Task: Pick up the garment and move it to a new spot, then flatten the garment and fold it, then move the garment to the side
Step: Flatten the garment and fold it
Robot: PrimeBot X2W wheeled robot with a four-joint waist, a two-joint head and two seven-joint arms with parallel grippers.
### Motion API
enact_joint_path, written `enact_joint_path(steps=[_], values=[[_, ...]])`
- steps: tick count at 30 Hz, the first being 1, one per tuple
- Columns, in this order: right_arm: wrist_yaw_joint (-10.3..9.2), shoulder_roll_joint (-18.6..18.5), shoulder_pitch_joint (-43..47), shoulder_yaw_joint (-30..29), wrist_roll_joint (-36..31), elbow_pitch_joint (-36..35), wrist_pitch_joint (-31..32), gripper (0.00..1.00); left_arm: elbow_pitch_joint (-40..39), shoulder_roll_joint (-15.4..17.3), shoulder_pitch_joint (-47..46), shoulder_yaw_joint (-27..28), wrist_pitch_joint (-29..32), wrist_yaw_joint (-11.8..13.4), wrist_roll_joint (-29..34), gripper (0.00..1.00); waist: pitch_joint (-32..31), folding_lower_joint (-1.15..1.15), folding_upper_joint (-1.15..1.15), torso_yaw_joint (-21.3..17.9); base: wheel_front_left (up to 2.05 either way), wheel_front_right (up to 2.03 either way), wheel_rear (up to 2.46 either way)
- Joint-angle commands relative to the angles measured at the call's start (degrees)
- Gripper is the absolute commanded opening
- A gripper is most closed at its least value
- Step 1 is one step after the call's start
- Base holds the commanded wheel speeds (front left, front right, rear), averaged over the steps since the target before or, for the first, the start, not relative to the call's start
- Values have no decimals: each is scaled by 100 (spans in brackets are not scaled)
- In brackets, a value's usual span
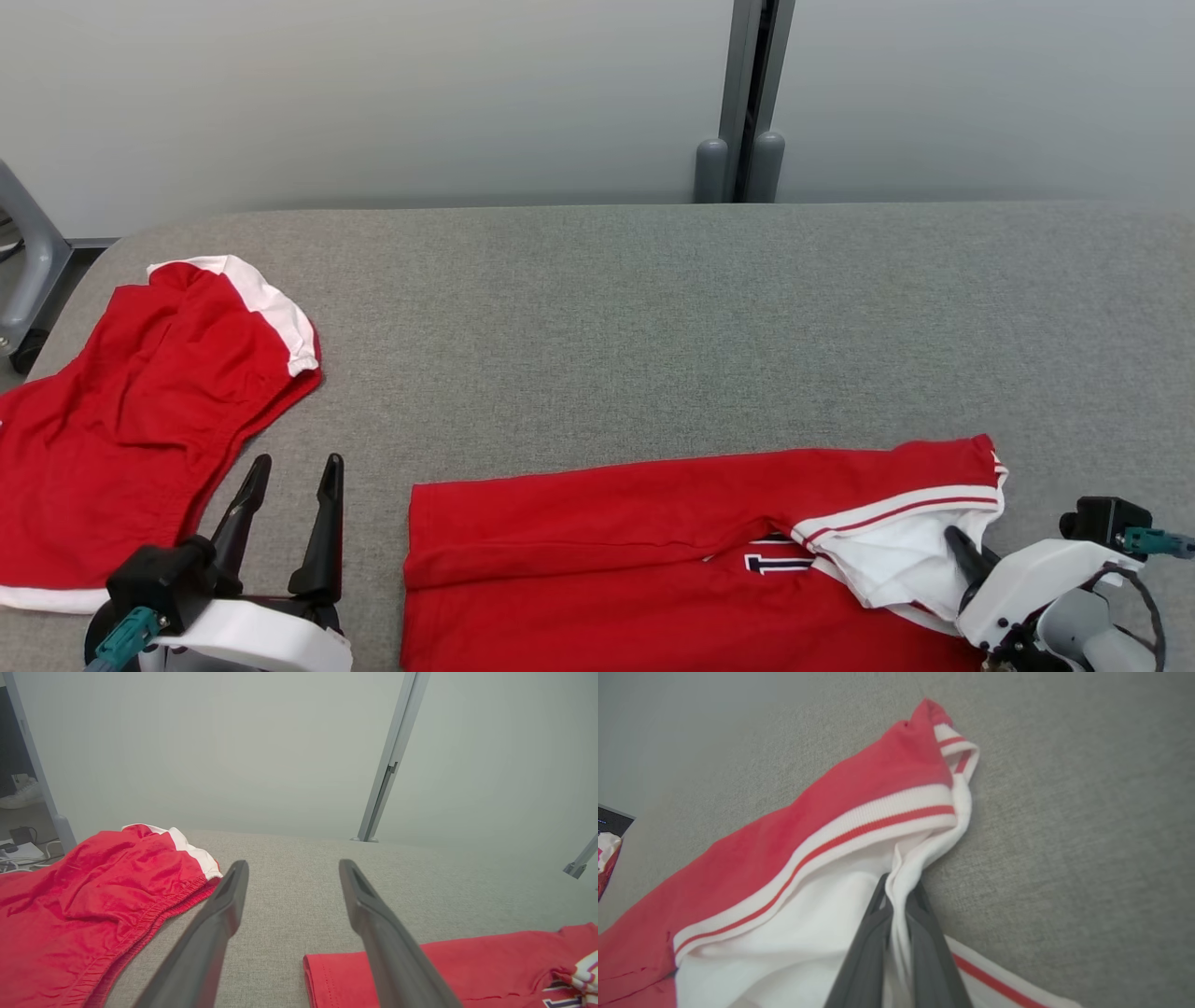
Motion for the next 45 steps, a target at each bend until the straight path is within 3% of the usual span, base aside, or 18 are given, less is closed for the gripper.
enact_joint_path(steps=[1,17,21,27,36,45], values=[[14,-150,25,-9,57,-31,-52,0,21,-2,80,78,-19,-56,54,100,4,0,0,-10,0,0,0],[7,-1131,-288,-119,14,38,-218,0,204,-235,46,420,-19,-362,365,100,6,0,0,-200,0,0,0],[7,-1240,-374,-230,-242,295,-404,0,251,-286,56,474,-19,-413,426,100,-31,0,0,-243,0,0,0],[8,-1117,-442,-298,-398,190,-554,0,324,-342,102,518,-19,-480,491,100,-110,0,0,-278,0,0,0],[8,-995,-392,-113,-941,-900,-478,0,405,-422,163,513,-19,-522,556,100,-247,0,0,-266,0,0,0],[8,-575,109,-80,-1638,-2643,297,0,491,-523,186,506,-19,-565,602,100,-324,0,0,-25,0,0,0]])
